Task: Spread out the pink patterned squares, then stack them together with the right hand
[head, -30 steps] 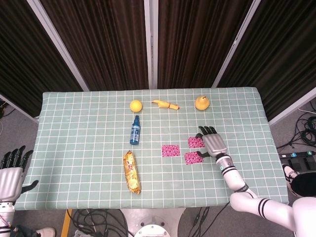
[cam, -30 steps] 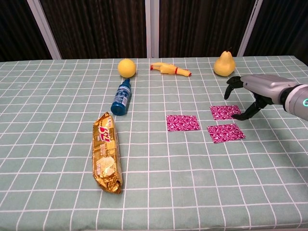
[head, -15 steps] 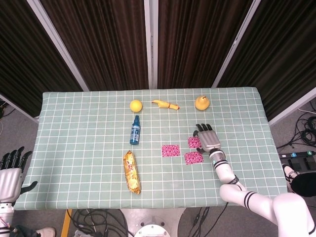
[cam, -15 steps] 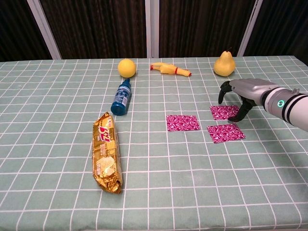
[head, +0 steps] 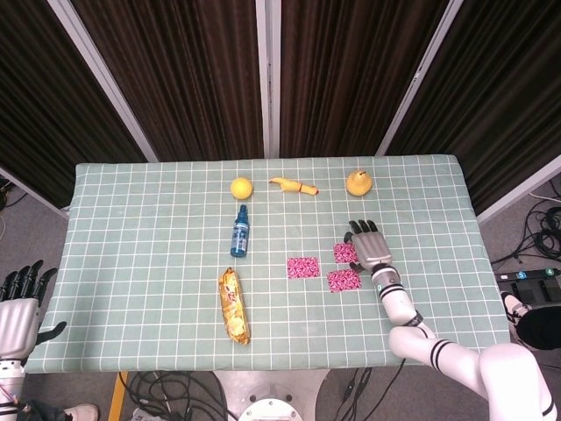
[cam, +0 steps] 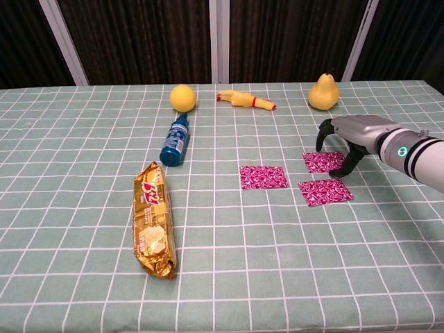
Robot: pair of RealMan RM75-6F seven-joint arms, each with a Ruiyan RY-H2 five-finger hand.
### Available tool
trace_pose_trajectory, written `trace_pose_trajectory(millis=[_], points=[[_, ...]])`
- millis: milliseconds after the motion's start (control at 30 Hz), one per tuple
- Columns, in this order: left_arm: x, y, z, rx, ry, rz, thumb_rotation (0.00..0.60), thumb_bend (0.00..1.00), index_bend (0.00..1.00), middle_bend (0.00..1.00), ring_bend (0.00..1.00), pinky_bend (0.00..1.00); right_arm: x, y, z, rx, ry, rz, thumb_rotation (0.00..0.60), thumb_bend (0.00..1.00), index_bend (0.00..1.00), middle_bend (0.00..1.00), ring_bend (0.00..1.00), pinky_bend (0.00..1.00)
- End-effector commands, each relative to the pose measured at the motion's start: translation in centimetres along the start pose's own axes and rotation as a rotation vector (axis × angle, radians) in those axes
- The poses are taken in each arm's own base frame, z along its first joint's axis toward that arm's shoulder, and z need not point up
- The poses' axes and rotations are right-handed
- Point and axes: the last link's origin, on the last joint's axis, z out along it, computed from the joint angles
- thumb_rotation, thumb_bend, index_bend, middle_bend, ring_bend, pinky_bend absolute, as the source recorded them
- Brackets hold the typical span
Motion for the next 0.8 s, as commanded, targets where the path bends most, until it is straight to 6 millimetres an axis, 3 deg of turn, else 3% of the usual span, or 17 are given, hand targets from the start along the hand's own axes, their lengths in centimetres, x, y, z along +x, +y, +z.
trace_pose_trajectory(millis=[33, 400, 567, 800], points=[[-0.02, 0.00, 0.00, 0.000, -0.001, 0.001, 0.600, 0.01, 0.20, 0.16, 0.09, 0.10, 0.00, -0.01, 0.08, 0.000, 0.000, -0.003, 0.586, 0.16, 0.32, 0.06, 0.00, 0.00], [-0.01, -0.04, 0.04, 0.000, -0.001, 0.001, 0.600, 0.01, 0.20, 0.16, 0.09, 0.10, -0.32, -0.16, 0.20, 0.001, -0.010, -0.013, 0.573, 0.16, 0.31, 0.06, 0.00, 0.00], [-0.05, -0.06, 0.04, 0.001, -0.002, 0.000, 0.600, 0.01, 0.20, 0.16, 0.09, 0.10, -0.24, -0.20, 0.28, 0.002, -0.012, -0.019, 0.535, 0.16, 0.29, 0.06, 0.00, 0.00], [-0.04, -0.08, 0.01, 0.002, -0.002, 0.001, 0.600, 0.01, 0.20, 0.16, 0.09, 0.10, -0.08, -0.24, 0.31, 0.000, -0.007, -0.009, 0.539, 0.16, 0.28, 0.06, 0.00, 0.00]])
